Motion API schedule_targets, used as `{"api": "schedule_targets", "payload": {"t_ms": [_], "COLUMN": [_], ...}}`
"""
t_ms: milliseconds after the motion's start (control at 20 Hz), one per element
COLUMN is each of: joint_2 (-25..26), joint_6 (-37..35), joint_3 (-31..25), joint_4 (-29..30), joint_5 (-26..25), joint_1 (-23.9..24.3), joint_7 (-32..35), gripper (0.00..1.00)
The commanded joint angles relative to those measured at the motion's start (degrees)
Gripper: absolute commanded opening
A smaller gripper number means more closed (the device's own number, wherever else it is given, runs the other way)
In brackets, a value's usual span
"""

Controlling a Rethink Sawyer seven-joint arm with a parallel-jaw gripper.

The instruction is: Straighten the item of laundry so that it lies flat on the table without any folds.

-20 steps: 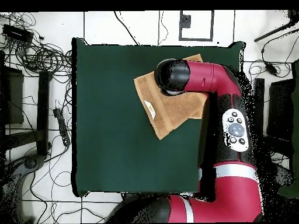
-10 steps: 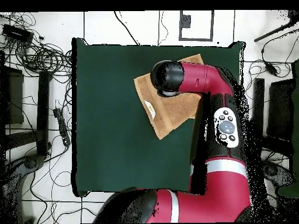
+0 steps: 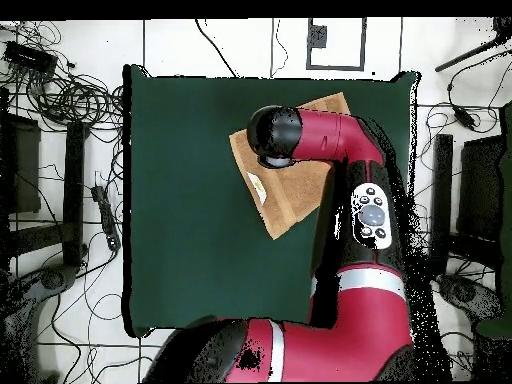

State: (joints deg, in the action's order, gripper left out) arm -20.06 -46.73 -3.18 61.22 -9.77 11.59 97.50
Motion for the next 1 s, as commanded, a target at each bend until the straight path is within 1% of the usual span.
{"api": "schedule_targets", "payload": {"t_ms": [50,300,550,850,1000], "joint_2": [3.01,6.43,7.96,11.71,14.58], "joint_6": [3.04,3.82,4.68,4.49,4.52], "joint_3": [-1.18,-3.03,-3.46,-3.32,-3.61], "joint_4": [2.86,2.15,1.88,-2.33,-5.68], "joint_5": [3.08,3.59,3.04,2.24,2.02], "joint_1": [-1.97,-0.25,-0.13,-0.19,0.26], "joint_7": [14.09,10.63,9.16,7.44,6.33], "gripper": [1.00,1.00,1.00,1.00,1.00]}}
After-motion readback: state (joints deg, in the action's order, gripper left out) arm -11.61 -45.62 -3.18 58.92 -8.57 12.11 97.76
